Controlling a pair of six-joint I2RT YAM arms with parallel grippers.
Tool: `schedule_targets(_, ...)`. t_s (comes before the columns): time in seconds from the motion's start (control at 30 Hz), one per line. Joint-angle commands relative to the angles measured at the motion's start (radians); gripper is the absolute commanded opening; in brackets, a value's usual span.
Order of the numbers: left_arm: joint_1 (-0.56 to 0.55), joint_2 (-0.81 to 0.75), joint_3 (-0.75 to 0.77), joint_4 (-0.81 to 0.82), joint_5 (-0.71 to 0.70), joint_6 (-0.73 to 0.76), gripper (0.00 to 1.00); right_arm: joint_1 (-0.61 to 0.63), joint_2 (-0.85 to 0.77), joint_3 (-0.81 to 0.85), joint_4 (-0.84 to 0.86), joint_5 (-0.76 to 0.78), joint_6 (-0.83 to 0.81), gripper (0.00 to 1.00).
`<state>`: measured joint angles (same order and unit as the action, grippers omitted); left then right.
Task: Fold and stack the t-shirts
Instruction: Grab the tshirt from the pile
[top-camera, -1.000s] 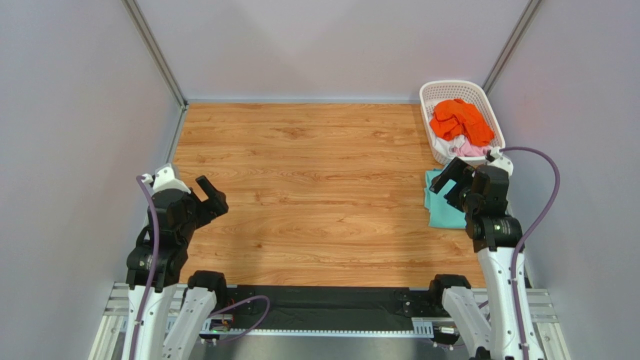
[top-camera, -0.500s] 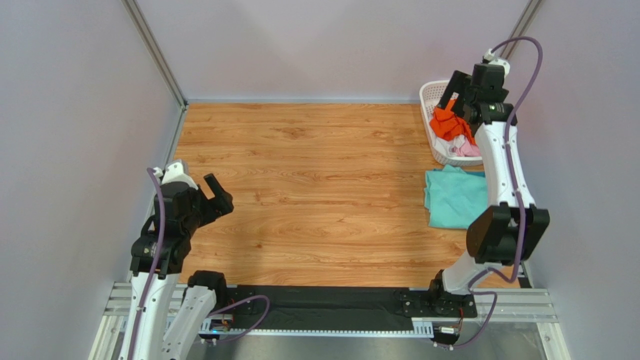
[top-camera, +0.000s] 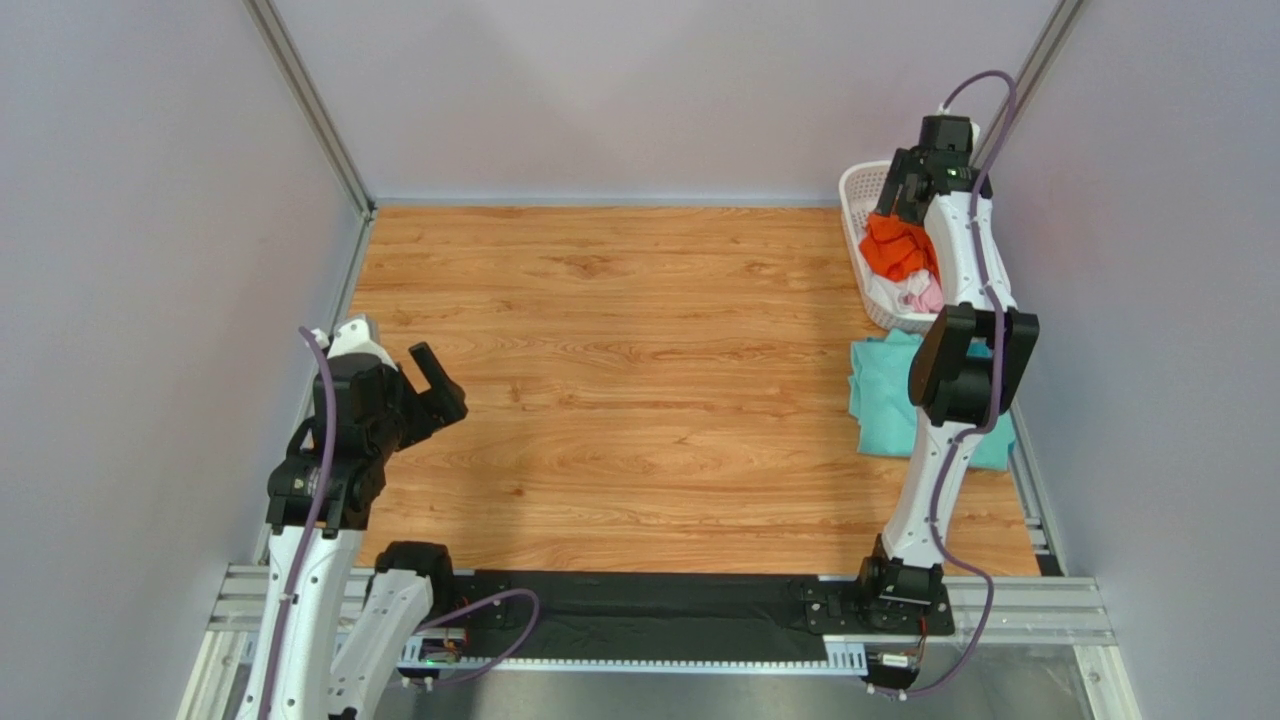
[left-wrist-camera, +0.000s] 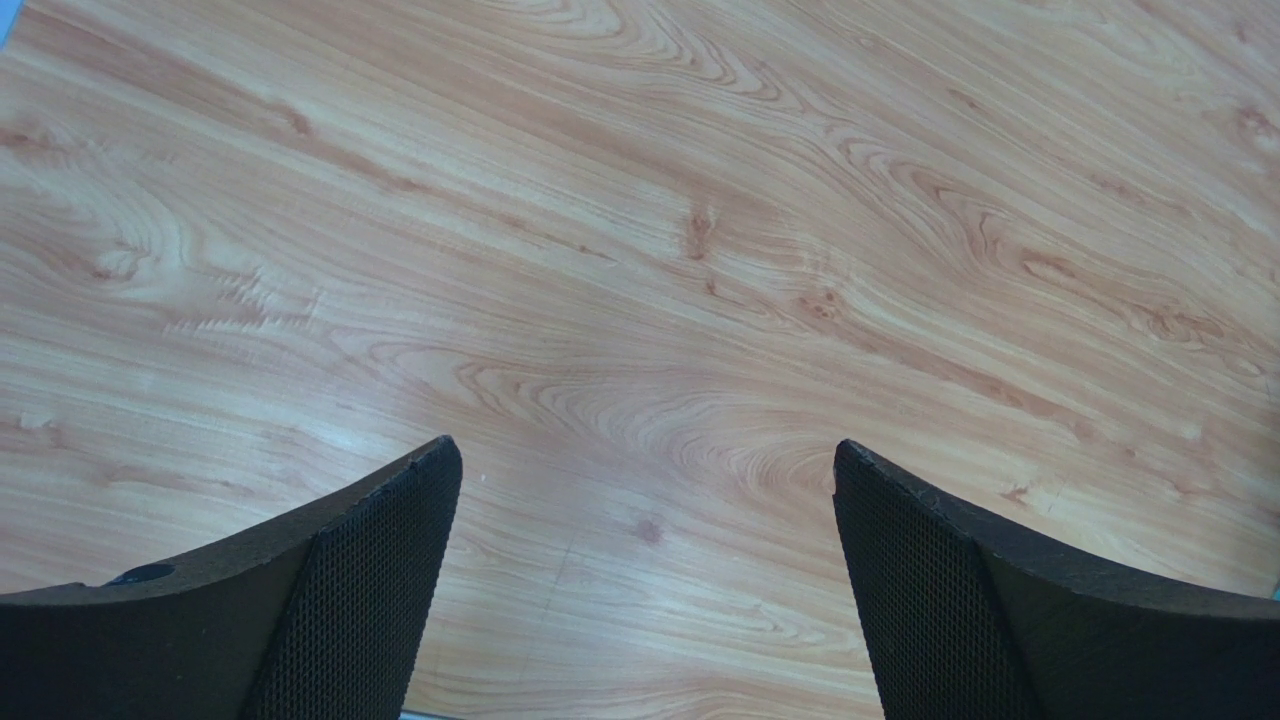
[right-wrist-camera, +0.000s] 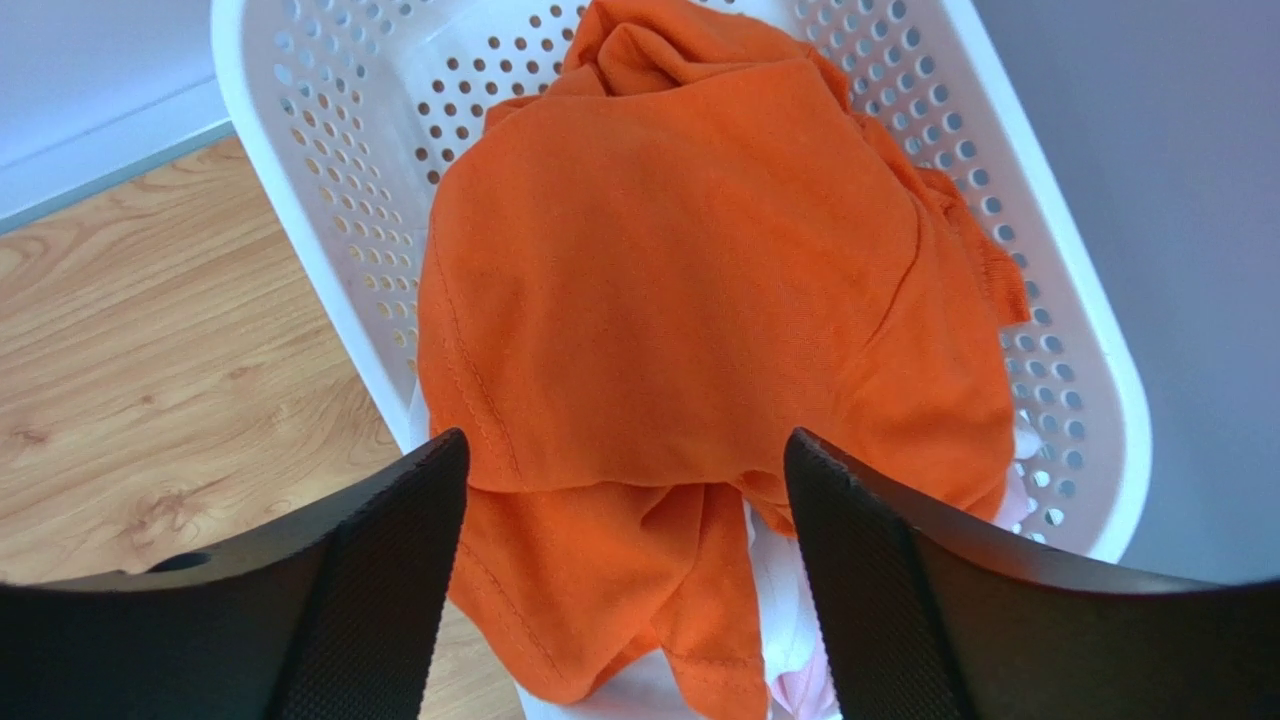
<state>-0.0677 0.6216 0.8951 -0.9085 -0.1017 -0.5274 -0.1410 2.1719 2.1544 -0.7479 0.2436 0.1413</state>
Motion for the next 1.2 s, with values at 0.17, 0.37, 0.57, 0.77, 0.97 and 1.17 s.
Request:
schedule_targets(0.17, 0.032, 0.035, 0.005, -0.003, 0.043, 0.023, 1.00, -0.011, 0.054, 0.047, -0.010, 0.049, -0.020, 0.73)
schedule_targets(0.37, 0.039, 0.035, 0.002, -0.003, 0.043, 0.020, 1.00, -0.020, 0.083, 0.047, -0.010, 0.094, 0.006, 0.47)
schedule_targets(0.57, 0.040, 0.038, 0.002, -0.001, 0.046, 0.020, 1.00, -0.032, 0.085, 0.048, -0.019, 0.059, 0.023, 0.21)
schedule_targets(0.77, 0.042, 0.038, 0.002, -0.003, 0.049, 0.018, 1.00, -0.040, 0.010, 0.076, -0.031, 0.003, 0.020, 0.00)
schedule_targets(0.97, 0.042, 0.036, 0.004, -0.004, 0.045, 0.018, 1.00, -0.039, -0.133, 0.145, -0.025, -0.049, 0.024, 0.00)
schedule_targets(1.17, 0.045, 0.029, 0.004, -0.004, 0.036, 0.017, 1.00, -0.025, -0.343, 0.165, 0.028, -0.193, 0.035, 0.00)
